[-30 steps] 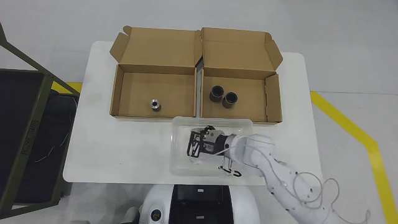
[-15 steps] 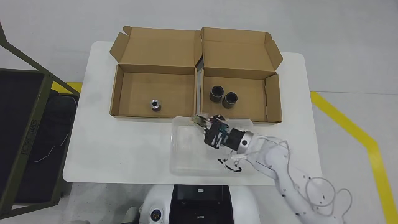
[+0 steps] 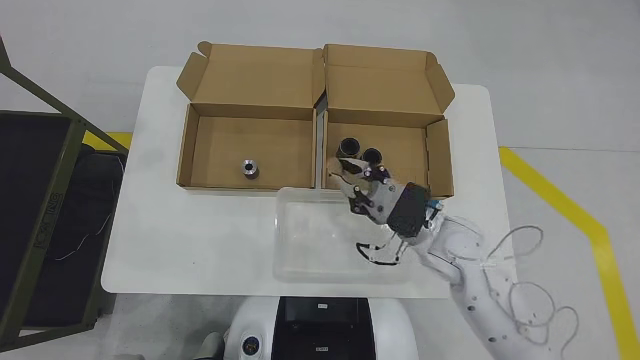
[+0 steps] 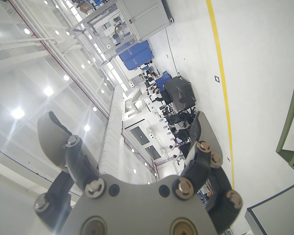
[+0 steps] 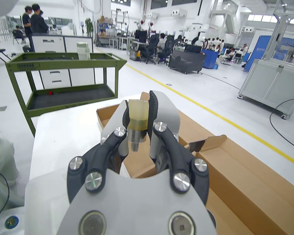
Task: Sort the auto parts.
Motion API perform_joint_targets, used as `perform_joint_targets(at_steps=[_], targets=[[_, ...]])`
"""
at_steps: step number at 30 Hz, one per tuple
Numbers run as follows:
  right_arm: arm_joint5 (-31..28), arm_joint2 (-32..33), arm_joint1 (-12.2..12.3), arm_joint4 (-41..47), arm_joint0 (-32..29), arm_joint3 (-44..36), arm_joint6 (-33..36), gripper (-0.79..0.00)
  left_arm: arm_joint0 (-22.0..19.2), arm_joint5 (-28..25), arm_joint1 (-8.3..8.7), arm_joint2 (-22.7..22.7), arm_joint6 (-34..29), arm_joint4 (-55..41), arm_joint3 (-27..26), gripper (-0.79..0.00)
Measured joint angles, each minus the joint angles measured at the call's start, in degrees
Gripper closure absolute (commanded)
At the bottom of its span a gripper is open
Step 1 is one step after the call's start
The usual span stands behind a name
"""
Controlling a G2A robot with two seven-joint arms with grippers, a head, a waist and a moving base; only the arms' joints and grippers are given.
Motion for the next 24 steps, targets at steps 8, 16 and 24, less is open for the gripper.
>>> perform_joint_targets(at_steps=[8, 16, 24], targets=[[-0.4, -0.8, -0.6, 3.5, 2.0, 1.6, -11.3, 0.0, 0.0, 0.0, 0.0, 0.0, 0.0, 0.0, 0.0, -0.785], [-2.3, -2.6, -1.4, 5.1, 4.2, 4.3, -20.6, 0.0, 0.0, 0.0, 0.0, 0.0, 0.0, 0.0, 0.0, -0.785], [-3.1, -2.5, -1.7, 5.9, 5.4, 6.8, -24.3, 0.0, 0.0, 0.0, 0.0, 0.0, 0.0, 0.0, 0.0, -0.785]])
